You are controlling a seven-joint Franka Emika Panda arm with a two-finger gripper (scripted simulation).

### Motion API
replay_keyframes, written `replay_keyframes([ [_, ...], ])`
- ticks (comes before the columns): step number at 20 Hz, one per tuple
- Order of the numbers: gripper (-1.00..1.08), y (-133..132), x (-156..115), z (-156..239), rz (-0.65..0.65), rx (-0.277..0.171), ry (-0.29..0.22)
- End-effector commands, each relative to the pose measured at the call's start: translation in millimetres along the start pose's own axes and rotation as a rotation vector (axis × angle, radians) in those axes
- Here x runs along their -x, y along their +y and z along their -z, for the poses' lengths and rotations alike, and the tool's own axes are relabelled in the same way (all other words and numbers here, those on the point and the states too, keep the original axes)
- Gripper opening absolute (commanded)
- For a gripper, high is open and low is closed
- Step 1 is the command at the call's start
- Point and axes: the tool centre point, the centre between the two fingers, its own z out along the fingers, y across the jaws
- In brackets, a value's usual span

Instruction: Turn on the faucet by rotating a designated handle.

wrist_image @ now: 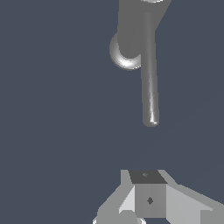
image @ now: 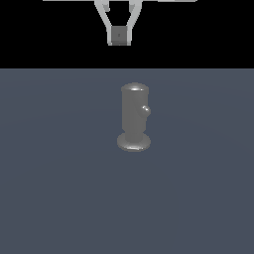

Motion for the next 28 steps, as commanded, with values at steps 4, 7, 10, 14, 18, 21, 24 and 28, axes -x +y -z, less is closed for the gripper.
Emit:
replay_keyframes([
  [4,-1.00,-3.5,-14.9,-40.7,0.002,0.001,0.005],
  [7,-1.00,-5.2,-22.5,-59.9,0.003,0.001,0.007],
  [10,-1.00,-6.6,-29.2,-75.9,0.004,0.001,0.008],
  [14,-1.00,-8.1,-36.3,-92.2,0.005,0.002,0.010],
  [18,-1.00,-8.9,-41.5,-102.9,0.005,0.002,0.011],
  [21,-1.00,-9.3,-43.7,-107.0,0.005,0.002,0.011],
  [24,-1.00,-9.4,-44.6,-108.2,0.005,0.002,0.011],
  [28,-1.00,-9.4,-44.3,-108.0,0.005,0.002,0.011],
])
